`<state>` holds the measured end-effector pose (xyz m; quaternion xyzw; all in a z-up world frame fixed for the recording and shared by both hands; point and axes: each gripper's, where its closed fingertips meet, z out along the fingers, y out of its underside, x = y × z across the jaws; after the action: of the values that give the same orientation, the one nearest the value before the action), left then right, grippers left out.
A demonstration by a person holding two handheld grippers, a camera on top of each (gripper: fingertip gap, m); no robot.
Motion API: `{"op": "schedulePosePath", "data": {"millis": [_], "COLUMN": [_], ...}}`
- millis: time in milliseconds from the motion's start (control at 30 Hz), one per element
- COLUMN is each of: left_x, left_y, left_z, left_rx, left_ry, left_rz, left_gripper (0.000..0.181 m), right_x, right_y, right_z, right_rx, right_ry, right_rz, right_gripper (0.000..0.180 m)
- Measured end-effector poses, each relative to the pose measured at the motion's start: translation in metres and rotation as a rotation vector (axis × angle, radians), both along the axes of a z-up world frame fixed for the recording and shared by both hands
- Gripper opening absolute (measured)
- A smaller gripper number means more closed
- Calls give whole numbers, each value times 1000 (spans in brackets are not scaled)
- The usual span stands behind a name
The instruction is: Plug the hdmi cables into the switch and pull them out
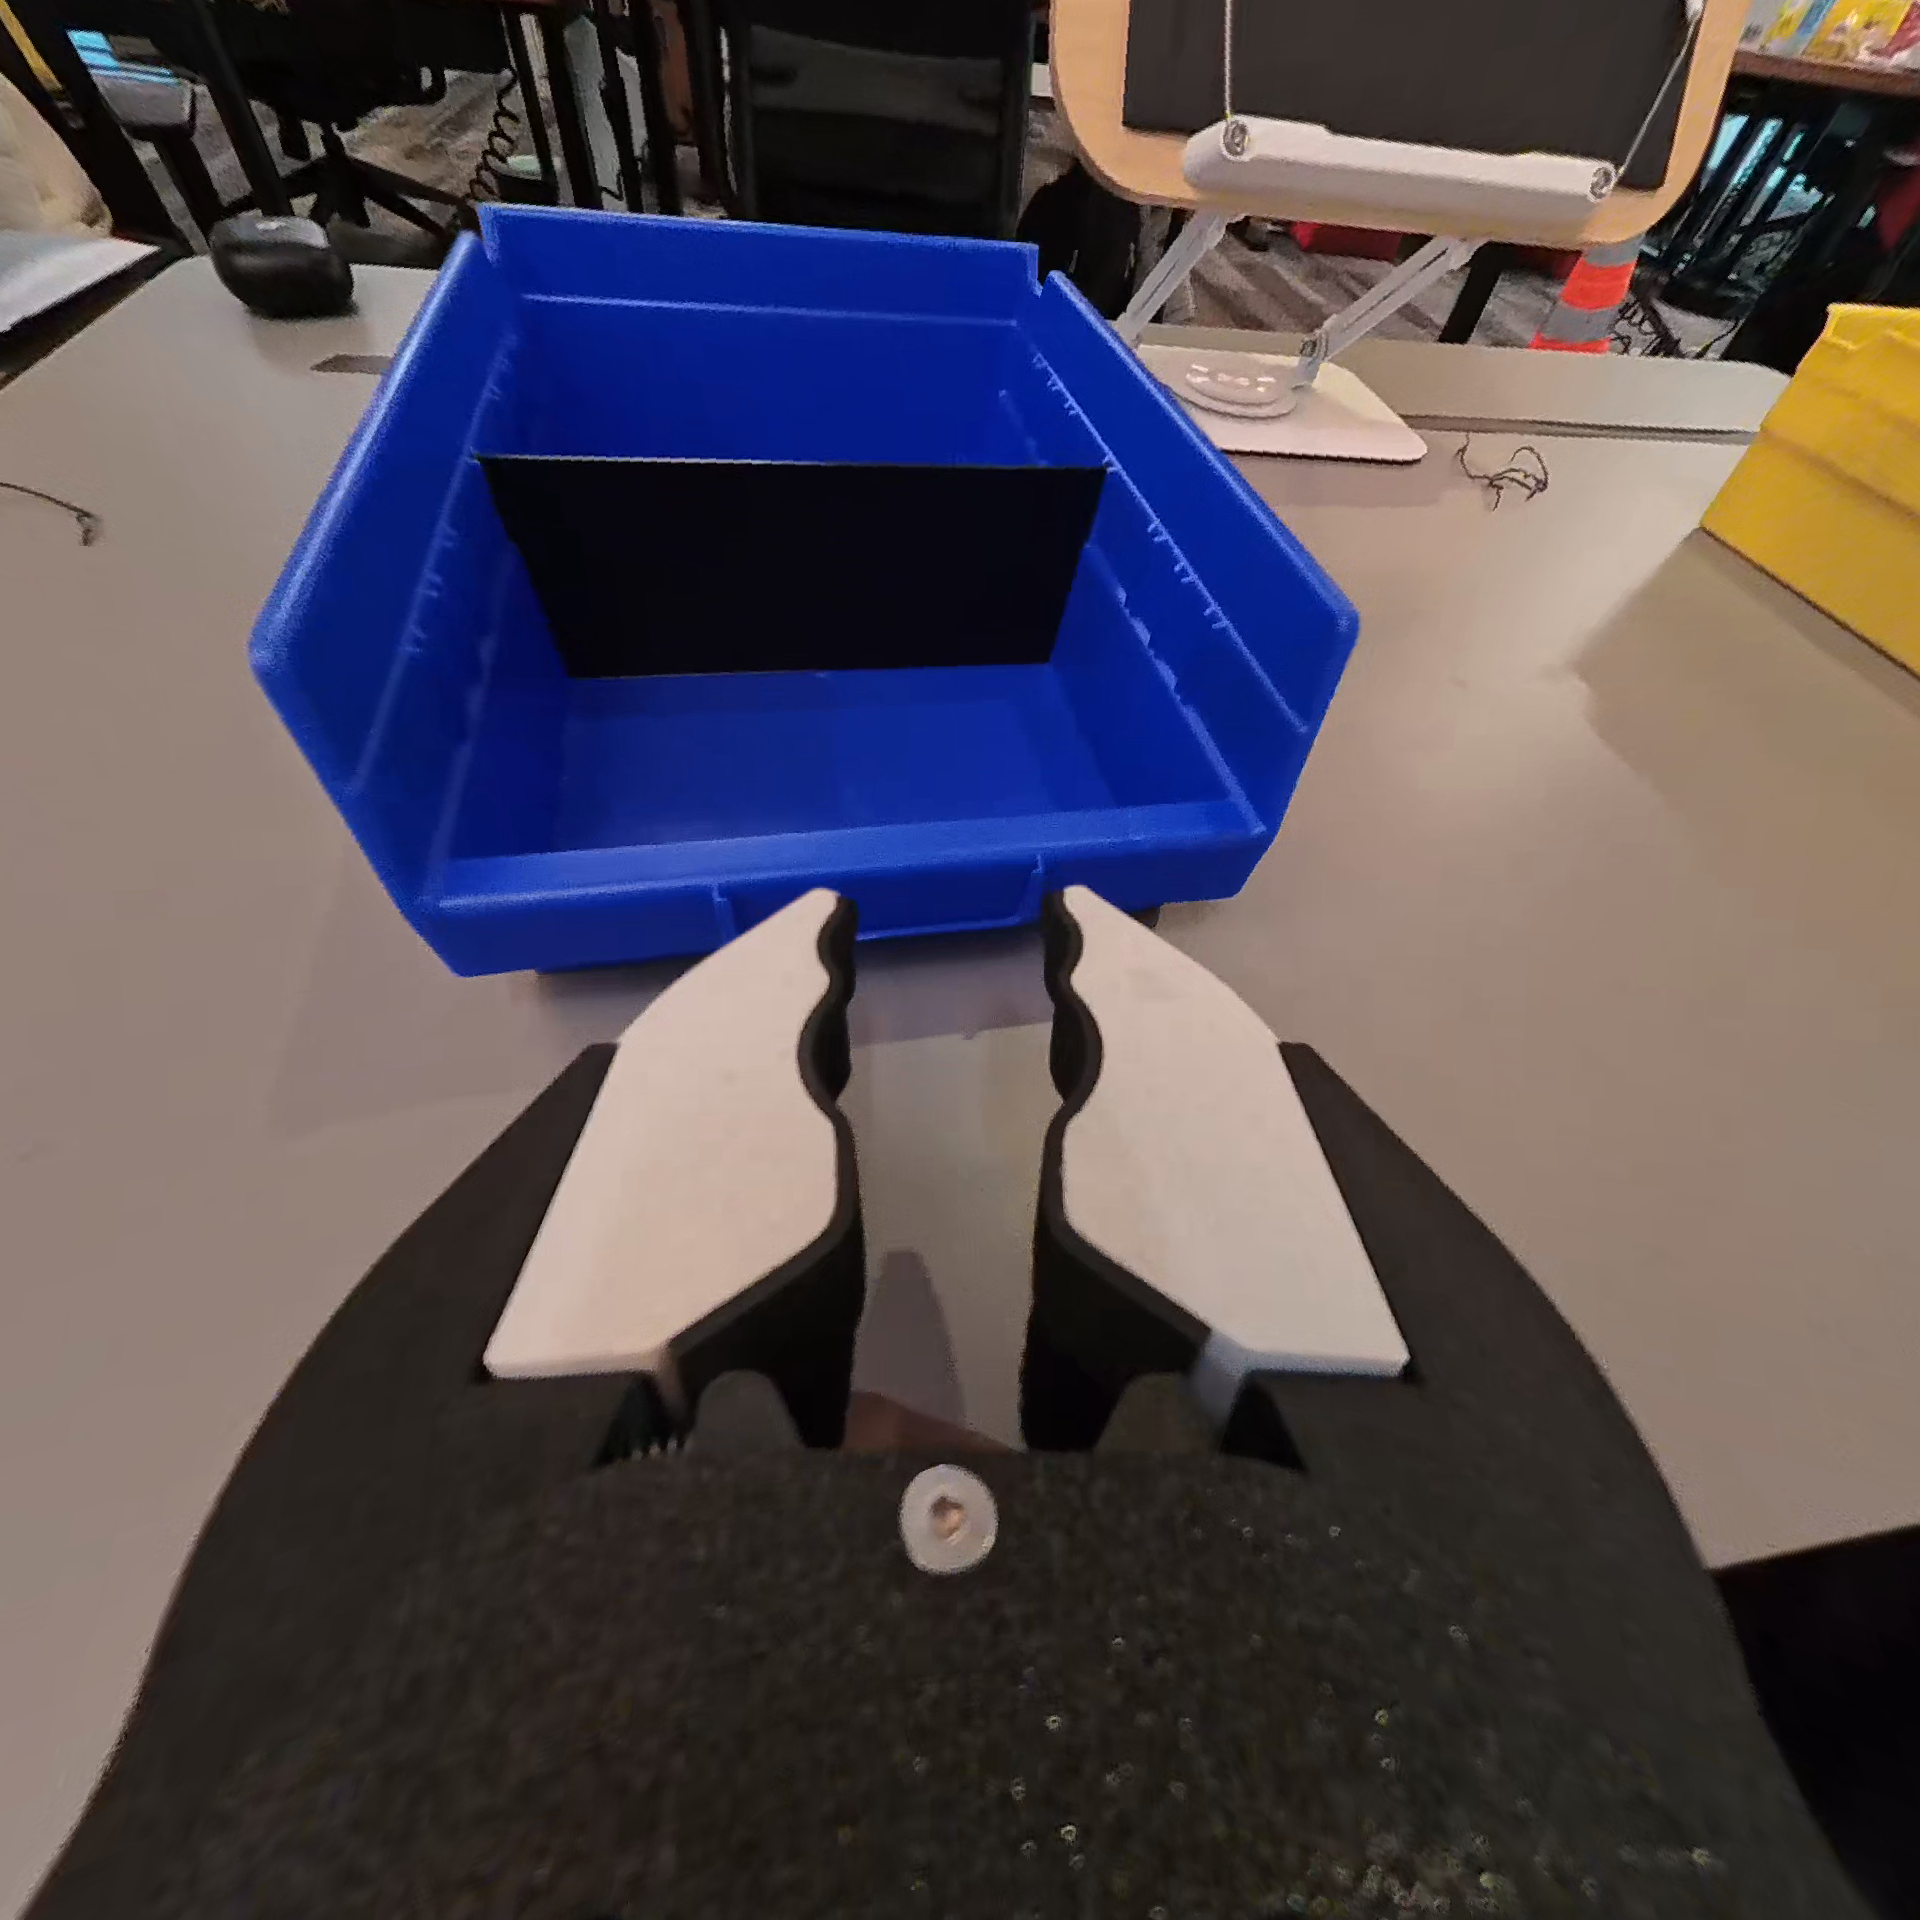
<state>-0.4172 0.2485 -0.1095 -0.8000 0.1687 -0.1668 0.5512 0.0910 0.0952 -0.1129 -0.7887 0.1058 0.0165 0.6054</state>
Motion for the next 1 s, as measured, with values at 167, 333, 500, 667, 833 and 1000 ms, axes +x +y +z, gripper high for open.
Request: {"op": "schedulePosePath", "data": {"millis": [167, 333, 500, 667, 833, 1000], "left_x": [12, 53, 160, 314, 416, 446], "left_y": [-2, -19, -46, -63, -47, -40], "left_z": [0, -6, -12, 3, 6, -15], "left_rx": [6, -4, -79, -79, -63, -161], "left_ry": [3, 29, 25, 66, 90, 101], "left_rz": [-37, -166, -412, -671, -677, -662], "left_gripper": [35, 46, 51, 59, 56, 25], "right_x": [0, -25, -77, -66, 51, 75], "right_y": [6, 57, 94, 52, -8, 9], "right_z": [2, 9, 10, 71, 55, -17], "right_rx": [-9, -45, -97, 100, 62, -179], "right_ry": [-69, -225, -17, 7, -106, 25], "right_rz": [-14, -6, 132, 158, -300, -347], "right_gripper": [57, 65, 93, 76, 76, 46]}}
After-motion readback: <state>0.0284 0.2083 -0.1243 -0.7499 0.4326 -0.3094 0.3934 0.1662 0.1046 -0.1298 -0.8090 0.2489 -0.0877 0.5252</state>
